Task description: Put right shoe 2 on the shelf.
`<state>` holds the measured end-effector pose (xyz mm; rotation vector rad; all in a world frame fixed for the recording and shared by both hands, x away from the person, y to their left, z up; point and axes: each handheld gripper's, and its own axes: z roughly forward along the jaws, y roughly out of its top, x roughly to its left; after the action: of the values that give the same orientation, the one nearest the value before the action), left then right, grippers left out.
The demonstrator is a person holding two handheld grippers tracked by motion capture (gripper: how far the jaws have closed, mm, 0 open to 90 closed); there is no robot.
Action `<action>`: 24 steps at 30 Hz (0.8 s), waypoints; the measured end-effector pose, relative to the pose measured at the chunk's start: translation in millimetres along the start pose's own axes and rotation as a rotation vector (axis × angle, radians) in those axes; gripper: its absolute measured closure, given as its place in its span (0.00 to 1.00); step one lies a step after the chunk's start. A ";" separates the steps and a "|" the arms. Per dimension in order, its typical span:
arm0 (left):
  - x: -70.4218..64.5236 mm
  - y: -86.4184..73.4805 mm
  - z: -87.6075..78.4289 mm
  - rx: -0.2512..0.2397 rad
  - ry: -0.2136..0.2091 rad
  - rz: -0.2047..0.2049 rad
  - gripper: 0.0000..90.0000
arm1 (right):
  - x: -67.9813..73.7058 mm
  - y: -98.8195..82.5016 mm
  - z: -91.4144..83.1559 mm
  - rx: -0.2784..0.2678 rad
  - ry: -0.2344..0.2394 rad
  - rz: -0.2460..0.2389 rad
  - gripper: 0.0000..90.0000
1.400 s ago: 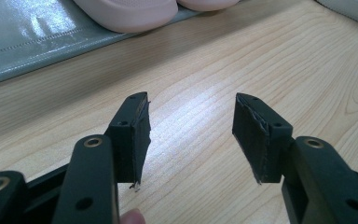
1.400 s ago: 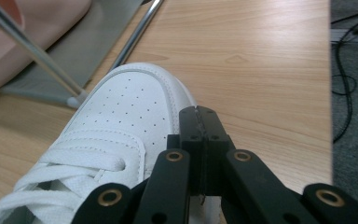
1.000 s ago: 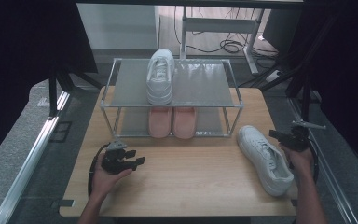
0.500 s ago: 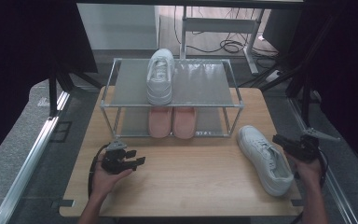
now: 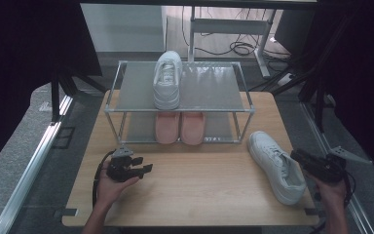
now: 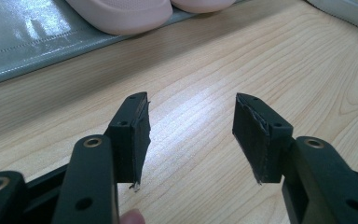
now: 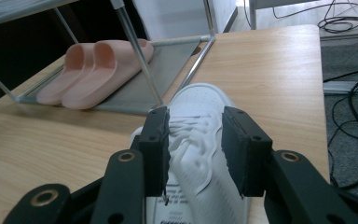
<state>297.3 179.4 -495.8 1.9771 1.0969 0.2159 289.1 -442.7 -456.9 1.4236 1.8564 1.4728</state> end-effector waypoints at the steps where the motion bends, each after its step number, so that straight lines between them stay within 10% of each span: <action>1: -0.2 0.1 -0.2 -0.001 0.000 0.000 0.52 | 1.3 -1.2 -1.5 0.001 0.004 0.002 0.68; 24: -2.1 0.2 0.4 0.003 -0.003 0.004 0.52 | 0.4 -18.3 13.2 0.052 -0.035 0.017 0.65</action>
<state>296.4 177.5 -495.4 1.9814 1.0921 0.2138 290.5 -434.6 -478.0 1.4833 1.8786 1.4080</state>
